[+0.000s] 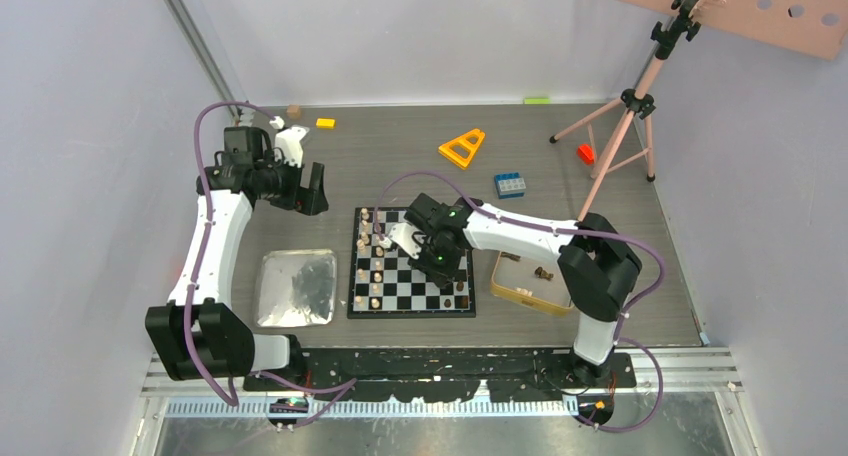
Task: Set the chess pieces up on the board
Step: Move the chess piece to the chessboard.
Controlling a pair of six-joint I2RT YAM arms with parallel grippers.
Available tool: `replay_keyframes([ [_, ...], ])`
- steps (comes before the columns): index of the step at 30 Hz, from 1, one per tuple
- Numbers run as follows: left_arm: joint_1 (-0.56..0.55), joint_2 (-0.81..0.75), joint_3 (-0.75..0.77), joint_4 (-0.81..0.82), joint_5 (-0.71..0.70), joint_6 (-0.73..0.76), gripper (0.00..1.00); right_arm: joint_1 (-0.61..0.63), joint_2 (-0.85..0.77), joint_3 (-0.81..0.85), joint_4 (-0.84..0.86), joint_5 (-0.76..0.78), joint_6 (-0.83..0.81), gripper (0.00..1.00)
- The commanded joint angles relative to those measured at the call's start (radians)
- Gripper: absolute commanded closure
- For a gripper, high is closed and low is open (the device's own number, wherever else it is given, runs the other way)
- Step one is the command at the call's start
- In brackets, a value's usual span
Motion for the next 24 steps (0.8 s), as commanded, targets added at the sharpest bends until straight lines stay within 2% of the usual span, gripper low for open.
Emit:
replay_keyframes([
  [1, 0.006, -0.025, -0.004, 0.019, 0.025, -0.003, 0.12, -0.007, -0.059, -0.036, 0.004, 0.000, 0.004, 0.99],
  [7, 0.005, -0.017, 0.000, 0.021, 0.034, -0.008, 0.12, -0.007, -0.056, -0.053, 0.025, -0.004, 0.010, 0.99],
  [13, 0.006, -0.020, -0.003, 0.020, 0.028, -0.004, 0.12, -0.007, -0.047, -0.052, 0.028, -0.021, 0.014, 0.91],
  [20, 0.005, -0.018, -0.006, 0.022, 0.027, -0.002, 0.12, -0.007, -0.044, -0.052, 0.023, -0.026, 0.018, 0.78],
  [24, 0.006, -0.016, -0.007, 0.021, 0.027, -0.001, 0.12, -0.007, -0.045, -0.049, 0.025, -0.015, 0.020, 0.62],
])
